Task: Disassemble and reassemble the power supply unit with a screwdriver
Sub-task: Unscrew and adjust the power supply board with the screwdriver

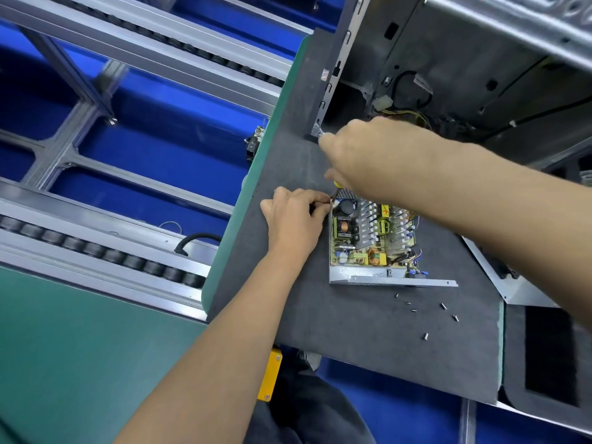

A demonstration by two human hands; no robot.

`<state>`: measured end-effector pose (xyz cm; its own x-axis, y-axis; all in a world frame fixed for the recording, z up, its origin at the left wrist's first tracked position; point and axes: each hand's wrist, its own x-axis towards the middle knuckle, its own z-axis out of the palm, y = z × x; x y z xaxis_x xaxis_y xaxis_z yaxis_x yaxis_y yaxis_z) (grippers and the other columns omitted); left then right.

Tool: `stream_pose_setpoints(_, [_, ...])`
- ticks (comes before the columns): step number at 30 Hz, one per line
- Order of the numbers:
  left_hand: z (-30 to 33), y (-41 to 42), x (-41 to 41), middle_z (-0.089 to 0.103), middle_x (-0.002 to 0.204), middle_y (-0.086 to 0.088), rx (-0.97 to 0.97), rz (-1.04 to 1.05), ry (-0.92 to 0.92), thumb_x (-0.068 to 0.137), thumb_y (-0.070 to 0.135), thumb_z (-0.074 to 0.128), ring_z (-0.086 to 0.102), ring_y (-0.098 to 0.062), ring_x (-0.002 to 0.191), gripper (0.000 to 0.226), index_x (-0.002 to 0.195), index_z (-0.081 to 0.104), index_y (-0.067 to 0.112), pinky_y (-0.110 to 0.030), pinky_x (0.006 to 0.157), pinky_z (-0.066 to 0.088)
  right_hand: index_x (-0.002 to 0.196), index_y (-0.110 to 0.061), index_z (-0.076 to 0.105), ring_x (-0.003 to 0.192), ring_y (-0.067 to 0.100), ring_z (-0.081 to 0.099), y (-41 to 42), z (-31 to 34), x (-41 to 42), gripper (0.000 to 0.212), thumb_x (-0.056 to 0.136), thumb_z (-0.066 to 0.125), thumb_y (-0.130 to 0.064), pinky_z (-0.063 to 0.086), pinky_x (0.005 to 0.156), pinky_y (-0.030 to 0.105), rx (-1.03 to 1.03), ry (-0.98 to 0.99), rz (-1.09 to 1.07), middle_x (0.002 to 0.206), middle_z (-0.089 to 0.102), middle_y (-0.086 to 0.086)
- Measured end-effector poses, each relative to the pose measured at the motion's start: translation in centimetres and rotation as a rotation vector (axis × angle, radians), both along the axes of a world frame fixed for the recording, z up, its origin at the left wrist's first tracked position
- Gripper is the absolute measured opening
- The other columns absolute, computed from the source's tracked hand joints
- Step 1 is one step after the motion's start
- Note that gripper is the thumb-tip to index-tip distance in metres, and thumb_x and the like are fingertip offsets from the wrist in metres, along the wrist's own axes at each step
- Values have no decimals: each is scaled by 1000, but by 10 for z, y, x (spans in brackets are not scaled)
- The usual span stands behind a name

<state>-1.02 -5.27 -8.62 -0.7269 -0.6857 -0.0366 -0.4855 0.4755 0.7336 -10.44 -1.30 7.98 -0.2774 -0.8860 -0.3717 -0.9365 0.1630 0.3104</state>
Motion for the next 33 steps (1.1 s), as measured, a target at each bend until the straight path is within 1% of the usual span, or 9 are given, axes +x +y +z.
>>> stream_pose_setpoints(3, [-1, 2, 1, 73, 99, 12, -20, -18, 9, 94, 33, 66, 46, -19, 101, 15, 106, 75, 32, -34, 77, 19, 112, -9, 43, 81, 27, 48, -2, -2, 4, 18, 97, 50, -16, 42, 65, 35, 48, -33, 76, 95, 28, 7])
stream_pose_setpoints(6, [-3, 2, 3, 73, 103, 11, -41, -27, 26, 96, 32, 64, 47, -20, 102, 18, 111, 74, 33, -37, 82, 24, 106, -8, 50, 67, 21, 47, -2, -1, 3, 9, 100, 51, -15, 32, 58, 31, 40, 50, 72, 80, 27, 2])
stream_pose_setpoints(10, [-2, 2, 6, 72, 102, 11, -74, -58, 31, 98, 36, 59, 47, -21, 99, 21, 112, 74, 34, -37, 80, 24, 107, -8, 58, 95, 39, 63, 2, 2, 7, 19, 104, 48, -24, 37, 61, 36, 26, 114, -34, 72, 27, 3])
stream_pose_setpoints(14, [-1, 4, 7, 71, 98, 12, -109, -63, 28, 96, 42, 60, 46, -20, 97, 21, 110, 74, 33, -37, 79, 23, 116, -6, 44, 76, 27, 45, 0, 7, 1, 23, 96, 51, -16, 40, 68, 38, 118, 6, -38, 106, 38, 11])
stream_pose_setpoints(17, [-4, 4, 8, 71, 94, 12, -151, -56, 50, 94, 39, 63, 48, -20, 94, 18, 107, 74, 32, -36, 77, 22, 104, -10, 53, 65, 15, 32, -3, 5, 5, 7, 97, 50, -10, 31, 56, 28, 159, 114, 160, 93, 39, 3])
stream_pose_setpoints(21, [-6, 5, 9, 71, 92, 12, -188, -58, 55, 94, 39, 63, 48, -21, 90, 17, 103, 74, 30, -36, 74, 21, 104, -8, 60, 88, 36, 63, -6, -1, 13, 17, 104, 50, -22, 35, 60, 37, 12, 108, 34, 74, 27, 3])
stream_pose_setpoints(24, [-4, 6, 9, 71, 93, 12, -196, -66, 44, 94, 40, 62, 48, -20, 90, 18, 104, 75, 30, -36, 75, 23, 112, -6, 51, 90, 39, 57, -6, 3, 12, 27, 100, 55, -29, 35, 64, 40, 7, 8, -107, 85, 32, 5])
stream_pose_setpoints(28, [-5, 5, 9, 71, 90, 12, -199, -45, 67, 93, 37, 64, 50, -22, 89, 16, 100, 76, 29, -38, 76, 26, 101, -10, 43, 76, 26, 38, -8, 7, 13, 16, 91, 53, -2, 36, 65, 36, 75, 15, -12, 103, 41, 12])
stream_pose_setpoints(33, [-5, 6, 10, 72, 88, 10, -194, -43, 81, 92, 34, 66, 51, -23, 87, 14, 93, 76, 24, -38, 75, 26, 83, -14, 46, 84, 32, 59, -7, 2, 16, 20, 103, 46, -15, 35, 61, 35, 61, 117, 66, 90, 50, 9])
